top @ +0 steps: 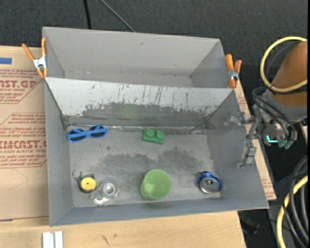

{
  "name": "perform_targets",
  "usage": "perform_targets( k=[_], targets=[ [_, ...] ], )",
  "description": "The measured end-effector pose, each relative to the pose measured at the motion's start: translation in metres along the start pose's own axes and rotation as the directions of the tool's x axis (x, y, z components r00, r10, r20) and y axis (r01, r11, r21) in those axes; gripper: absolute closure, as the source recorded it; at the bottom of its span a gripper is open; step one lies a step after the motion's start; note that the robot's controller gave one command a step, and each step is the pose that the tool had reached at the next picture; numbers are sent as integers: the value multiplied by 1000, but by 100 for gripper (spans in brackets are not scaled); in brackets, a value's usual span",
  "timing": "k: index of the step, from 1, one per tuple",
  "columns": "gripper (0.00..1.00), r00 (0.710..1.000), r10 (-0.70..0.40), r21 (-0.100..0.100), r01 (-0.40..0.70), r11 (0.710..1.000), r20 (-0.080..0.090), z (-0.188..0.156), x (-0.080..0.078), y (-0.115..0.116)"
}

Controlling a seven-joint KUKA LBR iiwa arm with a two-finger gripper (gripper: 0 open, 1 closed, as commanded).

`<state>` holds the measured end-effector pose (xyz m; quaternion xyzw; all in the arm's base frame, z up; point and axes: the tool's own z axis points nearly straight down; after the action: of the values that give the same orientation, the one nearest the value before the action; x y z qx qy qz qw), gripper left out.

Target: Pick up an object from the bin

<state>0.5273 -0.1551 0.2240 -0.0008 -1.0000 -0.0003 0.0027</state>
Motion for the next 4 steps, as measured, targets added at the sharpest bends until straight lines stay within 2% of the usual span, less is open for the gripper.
perform_targets(
  k=[1, 2, 3, 4],
  targets=[
    [0, 1000, 0, 0, 0, 1000, 6, 158, 41, -1],
    [0, 1000, 3, 2, -3, 1000, 8, 123, 46, 2],
    [0, 997, -81, 1, 81, 997, 6, 125, 44, -1],
    [0, 993, -122, 2, 122, 993, 10, 155, 37, 0]
  ],
)
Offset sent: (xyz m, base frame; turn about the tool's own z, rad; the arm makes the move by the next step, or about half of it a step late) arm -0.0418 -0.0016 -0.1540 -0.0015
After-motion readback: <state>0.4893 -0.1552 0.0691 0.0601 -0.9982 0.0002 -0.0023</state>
